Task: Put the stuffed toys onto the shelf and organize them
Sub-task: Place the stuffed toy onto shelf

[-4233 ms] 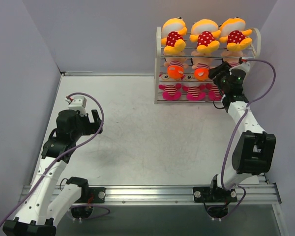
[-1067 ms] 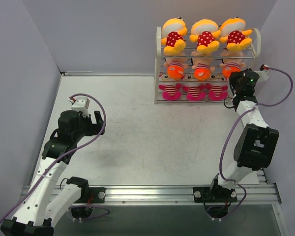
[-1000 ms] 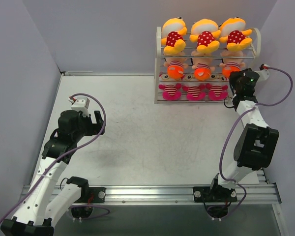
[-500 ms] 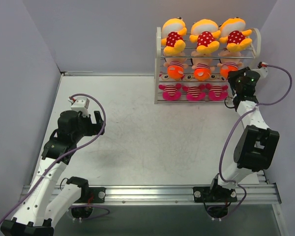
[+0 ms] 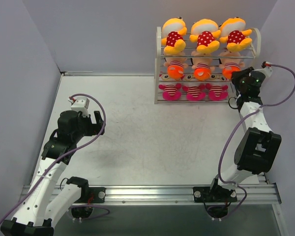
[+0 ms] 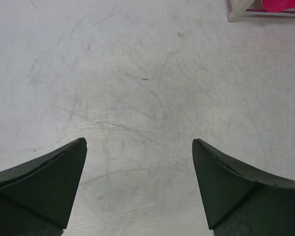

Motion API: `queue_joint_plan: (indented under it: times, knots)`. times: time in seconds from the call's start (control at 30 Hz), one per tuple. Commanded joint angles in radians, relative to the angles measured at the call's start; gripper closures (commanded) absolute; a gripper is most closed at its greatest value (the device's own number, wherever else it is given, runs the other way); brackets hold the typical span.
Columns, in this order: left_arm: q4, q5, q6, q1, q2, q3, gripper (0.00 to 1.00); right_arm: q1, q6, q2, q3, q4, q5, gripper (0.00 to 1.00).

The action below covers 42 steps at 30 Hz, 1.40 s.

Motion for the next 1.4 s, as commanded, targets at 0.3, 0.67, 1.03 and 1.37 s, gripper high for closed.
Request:
queue_joint_plan:
  times: [0.3,0.67,1.03,1.37]
  knots:
    - [0.018,0.005,0.015,-0.004,-0.008,0.003,0.03,-0.001,-0.024,-0.021,-0.03,0.025,-0.028,1.0]
    - [0.018,0.003,0.015,-0.005,-0.008,0.003,0.03,0.0,-0.026,-0.044,-0.034,0.019,-0.02,0.64]
    - [0.018,0.005,0.015,-0.005,-0.009,0.003,0.03,0.006,-0.055,-0.101,-0.036,-0.026,0.014,0.52]
    - [0.016,0.003,0.015,-0.005,-0.021,0.003,0.03,0.02,-0.087,-0.236,-0.039,-0.193,0.081,0.27]
